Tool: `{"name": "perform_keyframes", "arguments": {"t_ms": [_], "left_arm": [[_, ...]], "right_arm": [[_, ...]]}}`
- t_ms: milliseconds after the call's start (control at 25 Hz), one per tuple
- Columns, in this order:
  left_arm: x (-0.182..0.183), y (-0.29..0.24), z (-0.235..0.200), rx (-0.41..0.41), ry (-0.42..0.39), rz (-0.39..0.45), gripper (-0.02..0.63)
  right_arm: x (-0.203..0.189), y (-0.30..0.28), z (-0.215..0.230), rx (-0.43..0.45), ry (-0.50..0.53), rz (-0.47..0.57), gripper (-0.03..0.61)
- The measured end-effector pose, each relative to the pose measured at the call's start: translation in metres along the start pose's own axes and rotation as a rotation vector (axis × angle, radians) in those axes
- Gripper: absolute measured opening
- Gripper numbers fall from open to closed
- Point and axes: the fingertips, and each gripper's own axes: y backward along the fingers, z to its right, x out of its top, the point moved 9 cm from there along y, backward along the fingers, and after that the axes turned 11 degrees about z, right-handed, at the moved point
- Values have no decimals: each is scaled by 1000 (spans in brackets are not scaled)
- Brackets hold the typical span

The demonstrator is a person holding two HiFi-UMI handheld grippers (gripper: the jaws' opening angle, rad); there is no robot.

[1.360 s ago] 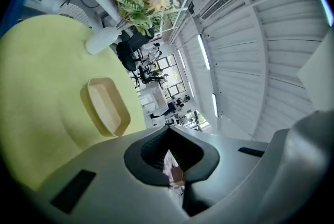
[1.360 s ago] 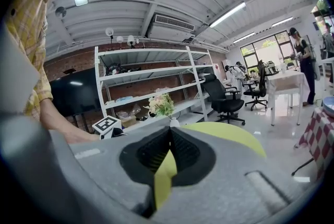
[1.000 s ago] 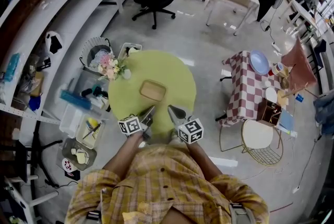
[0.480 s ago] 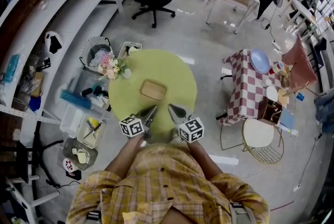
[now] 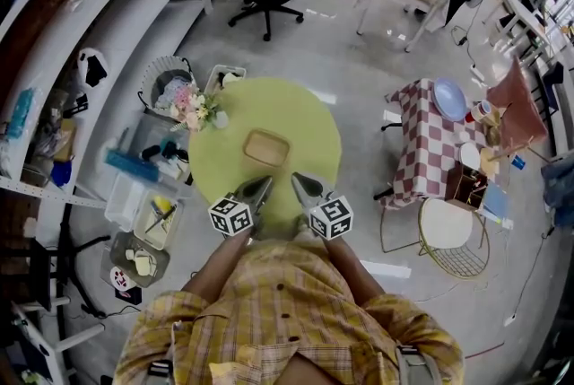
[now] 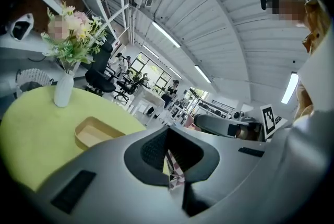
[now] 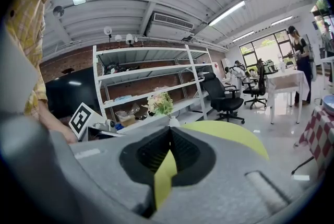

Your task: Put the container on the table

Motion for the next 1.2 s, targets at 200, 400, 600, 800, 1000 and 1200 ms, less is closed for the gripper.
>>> {"name": "perform_keyframes", "arguments": {"t_ms": [200, 400, 600, 800, 1000, 1200], "left_arm": [[1, 3, 3, 18, -58, -9, 5], [4, 7, 4, 26, -105, -8, 5], [3, 10, 8, 28, -140, -10, 5], [2, 11, 7, 23, -155, -20, 5], [4, 13, 9, 19, -168, -13, 5], [5, 16, 6, 29, -163, -10, 5]], "right_arm": [[-1, 1, 0, -7, 7, -9, -3], [-5, -2, -4, 1, -2, -18, -3], [-9, 2, -4, -1, -18, -22, -3], [-12, 1, -4, -5, -35, -23, -3], [-10, 1, -6, 4, -35, -5, -3], [-8, 0, -7, 2, -29, 4, -3]]}}
